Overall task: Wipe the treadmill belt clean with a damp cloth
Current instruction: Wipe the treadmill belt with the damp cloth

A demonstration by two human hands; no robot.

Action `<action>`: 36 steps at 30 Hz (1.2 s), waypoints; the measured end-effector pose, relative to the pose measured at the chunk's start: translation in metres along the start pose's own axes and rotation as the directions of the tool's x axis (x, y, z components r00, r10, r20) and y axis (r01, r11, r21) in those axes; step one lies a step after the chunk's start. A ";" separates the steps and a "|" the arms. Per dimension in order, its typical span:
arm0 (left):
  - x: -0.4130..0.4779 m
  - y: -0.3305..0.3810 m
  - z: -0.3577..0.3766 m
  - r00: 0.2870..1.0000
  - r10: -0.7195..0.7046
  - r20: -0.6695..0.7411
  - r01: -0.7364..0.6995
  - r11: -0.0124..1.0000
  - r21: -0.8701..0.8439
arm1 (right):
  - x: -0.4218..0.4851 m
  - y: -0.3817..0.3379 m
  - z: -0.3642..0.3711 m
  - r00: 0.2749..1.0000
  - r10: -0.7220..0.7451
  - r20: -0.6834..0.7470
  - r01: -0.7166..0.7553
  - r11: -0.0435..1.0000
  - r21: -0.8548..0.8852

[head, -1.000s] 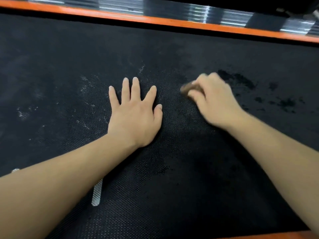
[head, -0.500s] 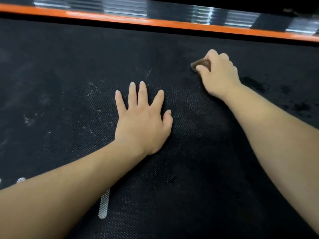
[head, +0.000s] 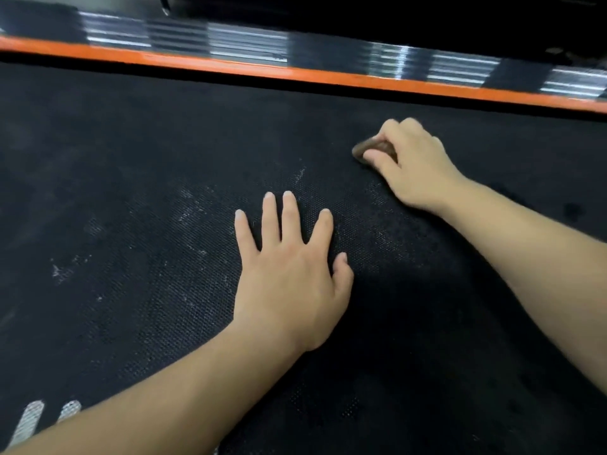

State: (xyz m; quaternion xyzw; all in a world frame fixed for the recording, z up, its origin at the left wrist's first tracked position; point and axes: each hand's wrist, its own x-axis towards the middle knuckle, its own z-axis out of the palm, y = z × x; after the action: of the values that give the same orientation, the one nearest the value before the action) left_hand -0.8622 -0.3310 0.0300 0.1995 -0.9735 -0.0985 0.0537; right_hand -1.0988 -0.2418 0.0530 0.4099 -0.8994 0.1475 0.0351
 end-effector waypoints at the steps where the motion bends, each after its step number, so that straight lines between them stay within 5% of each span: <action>1: 0.000 0.000 0.000 1.000 -0.004 -0.005 0.004 1.000 -0.001 | -0.005 0.001 -0.002 0.998 -0.053 0.032 0.053 0.999 0.008; 3: 0.000 0.001 -0.001 1.000 0.001 -0.006 -0.001 1.000 -0.003 | 0.008 0.011 -0.006 0.998 -0.041 0.044 0.042 0.998 -0.036; 7: 0.000 0.001 0.000 1.000 0.004 -0.008 -0.004 1.000 -0.011 | 0.049 0.012 -0.008 0.959 0.271 -0.085 -0.277 0.959 -0.061; 11: 0.000 0.001 -0.001 1.000 -0.008 -0.002 0.008 1.000 -0.009 | 0.028 -0.024 0.012 1.000 -0.004 0.006 0.004 1.000 0.015; 13: 0.000 0.001 -0.001 1.000 -0.003 -0.004 0.003 1.000 -0.013 | 0.035 -0.017 0.009 1.000 -0.002 0.024 0.003 1.000 -0.019; 17: -0.001 0.001 0.000 1.000 -0.006 -0.017 0.006 1.000 -0.018 | 0.079 0.010 -0.002 0.888 0.441 -0.129 -0.448 0.893 -0.038; 23: 0.000 0.001 0.000 1.000 -0.009 -0.014 0.009 1.000 -0.008 | 0.051 -0.012 0.015 0.997 0.078 -0.010 -0.078 0.997 0.006; 28: -0.002 0.001 -0.001 1.000 -0.003 -0.003 0.003 1.000 -0.023 | 0.070 0.031 -0.008 0.864 0.476 -0.165 -0.492 0.867 -0.079; 34: 0.001 0.001 0.000 1.000 -0.015 0.019 0.015 1.000 0.005 | 0.013 0.012 0.002 0.986 0.160 -0.045 -0.160 0.987 0.009; 36: 0.000 0.002 0.000 1.000 -0.014 0.023 0.014 1.000 0.012 | 0.017 0.028 -0.009 0.966 0.246 -0.075 -0.249 0.968 -0.039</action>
State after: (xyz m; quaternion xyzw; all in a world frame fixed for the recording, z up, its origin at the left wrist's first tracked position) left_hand -0.8630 -0.3296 0.0300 0.2054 -0.9732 -0.0953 0.0404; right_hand -1.1318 -0.2343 0.0578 0.2880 -0.9451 0.1434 0.0574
